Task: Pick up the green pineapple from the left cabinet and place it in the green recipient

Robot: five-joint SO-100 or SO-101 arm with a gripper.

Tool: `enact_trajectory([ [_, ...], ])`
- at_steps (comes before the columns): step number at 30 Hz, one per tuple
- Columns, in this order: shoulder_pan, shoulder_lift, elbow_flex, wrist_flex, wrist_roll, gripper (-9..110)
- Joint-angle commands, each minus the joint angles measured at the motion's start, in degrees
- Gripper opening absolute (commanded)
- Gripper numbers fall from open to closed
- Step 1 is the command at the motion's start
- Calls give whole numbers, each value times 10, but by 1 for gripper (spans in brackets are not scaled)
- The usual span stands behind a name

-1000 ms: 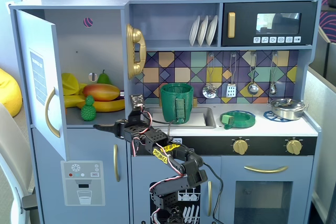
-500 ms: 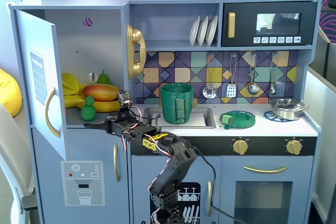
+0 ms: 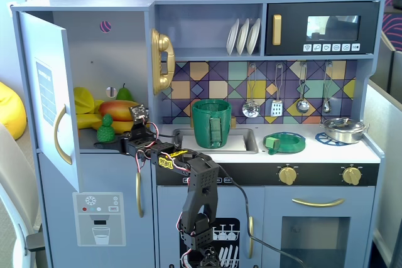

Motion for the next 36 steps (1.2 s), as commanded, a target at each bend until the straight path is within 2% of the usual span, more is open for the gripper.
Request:
enact_trajectory([
  [1, 0, -22, -74, -10, -5, 51],
  [25, -32, -143, -223, 13, -16, 45],
  [27, -30, -149, -229, 15, -21, 38],
  [31, -30, -154, -231, 25, -64, 2],
  [36, -23, -136, -235, 28, -66, 0],
])
